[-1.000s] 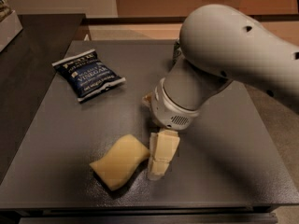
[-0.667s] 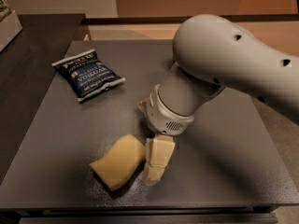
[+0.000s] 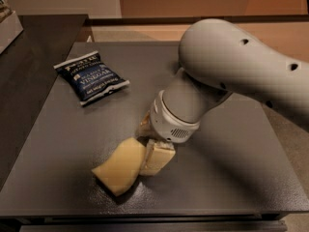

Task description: Pick sponge

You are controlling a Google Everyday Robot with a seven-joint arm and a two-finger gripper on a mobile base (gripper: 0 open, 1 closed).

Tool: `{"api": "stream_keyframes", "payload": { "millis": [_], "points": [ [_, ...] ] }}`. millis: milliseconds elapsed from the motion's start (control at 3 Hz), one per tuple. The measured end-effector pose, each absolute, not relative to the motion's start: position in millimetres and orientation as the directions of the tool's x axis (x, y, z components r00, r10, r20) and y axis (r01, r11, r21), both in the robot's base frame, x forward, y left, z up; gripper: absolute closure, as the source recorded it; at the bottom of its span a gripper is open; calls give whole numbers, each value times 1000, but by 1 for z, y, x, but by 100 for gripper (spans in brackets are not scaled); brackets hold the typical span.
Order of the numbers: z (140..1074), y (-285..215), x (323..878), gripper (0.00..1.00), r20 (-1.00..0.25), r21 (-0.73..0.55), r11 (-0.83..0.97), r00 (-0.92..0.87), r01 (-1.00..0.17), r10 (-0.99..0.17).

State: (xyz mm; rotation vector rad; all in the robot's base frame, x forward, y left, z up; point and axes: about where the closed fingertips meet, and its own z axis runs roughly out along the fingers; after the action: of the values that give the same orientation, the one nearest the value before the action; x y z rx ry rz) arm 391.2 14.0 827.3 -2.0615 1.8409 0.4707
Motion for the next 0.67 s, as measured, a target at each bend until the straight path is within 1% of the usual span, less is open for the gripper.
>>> {"api": "stream_keyframes", "payload": {
  "millis": [667],
  "points": [
    [848, 12, 398, 87, -497, -45, -88, 99, -995, -862]
  ]
}}
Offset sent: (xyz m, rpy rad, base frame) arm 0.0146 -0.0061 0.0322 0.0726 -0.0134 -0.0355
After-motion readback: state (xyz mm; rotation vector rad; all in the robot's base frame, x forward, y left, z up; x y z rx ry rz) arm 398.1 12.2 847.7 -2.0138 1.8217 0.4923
